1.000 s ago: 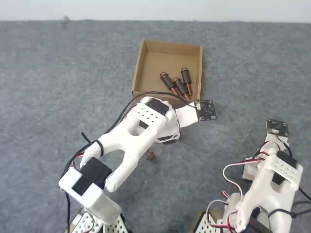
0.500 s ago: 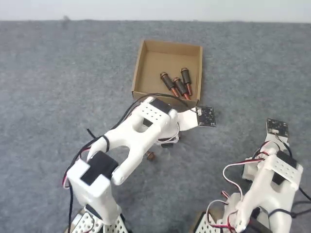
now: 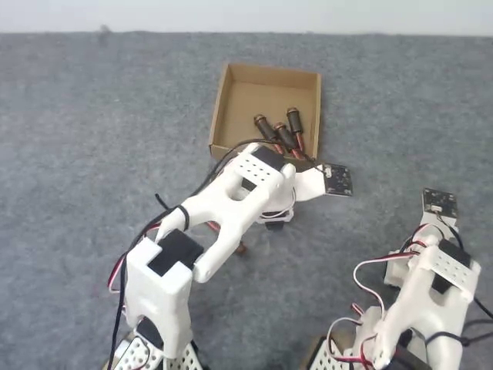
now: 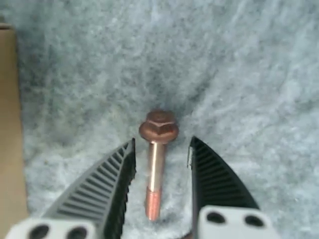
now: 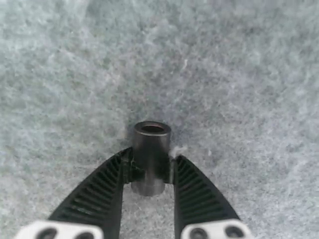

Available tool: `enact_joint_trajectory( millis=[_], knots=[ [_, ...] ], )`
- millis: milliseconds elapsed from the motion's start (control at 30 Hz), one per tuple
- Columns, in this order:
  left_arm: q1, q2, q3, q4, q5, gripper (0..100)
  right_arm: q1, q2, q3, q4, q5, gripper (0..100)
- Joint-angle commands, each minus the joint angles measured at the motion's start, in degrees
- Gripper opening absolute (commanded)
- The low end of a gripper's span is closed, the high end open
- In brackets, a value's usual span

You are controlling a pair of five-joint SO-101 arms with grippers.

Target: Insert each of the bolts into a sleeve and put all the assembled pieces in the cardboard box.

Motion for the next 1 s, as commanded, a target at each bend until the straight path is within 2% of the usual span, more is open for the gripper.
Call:
enact_joint_trajectory(
  millis=[0, 67, 233, 500, 767, 967],
  knots=[
    [0.4, 0.4, -2.6, -0.6, 3.0, 17, 0.4, -2.1, -0.3, -0.4, 1.1, 0.7],
    [0.5, 2.0, -3.3, -0.2, 5.6, 17, 0.4, -2.1, -0.3, -0.3, 2.1, 0.7],
    [0.6, 6.5, -8.0, 4.7, 5.9, 16, 0.4, -2.1, -0.2, -0.3, 2.4, 0.7],
    [1.1, 12.3, -16.5, 11.2, 5.9, 5, 0.4, -2.1, -0.2, -0.3, 2.4, 0.7],
    [1.0, 11.5, -17.8, 15.4, 6.2, 4, 0.4, -2.1, -0.2, -0.3, 2.3, 0.7],
    [0.9, 10.2, -17.5, 14.8, 16.1, 4, 0.4, -2.0, -0.2, -0.3, 2.2, 0.7]
  ],
)
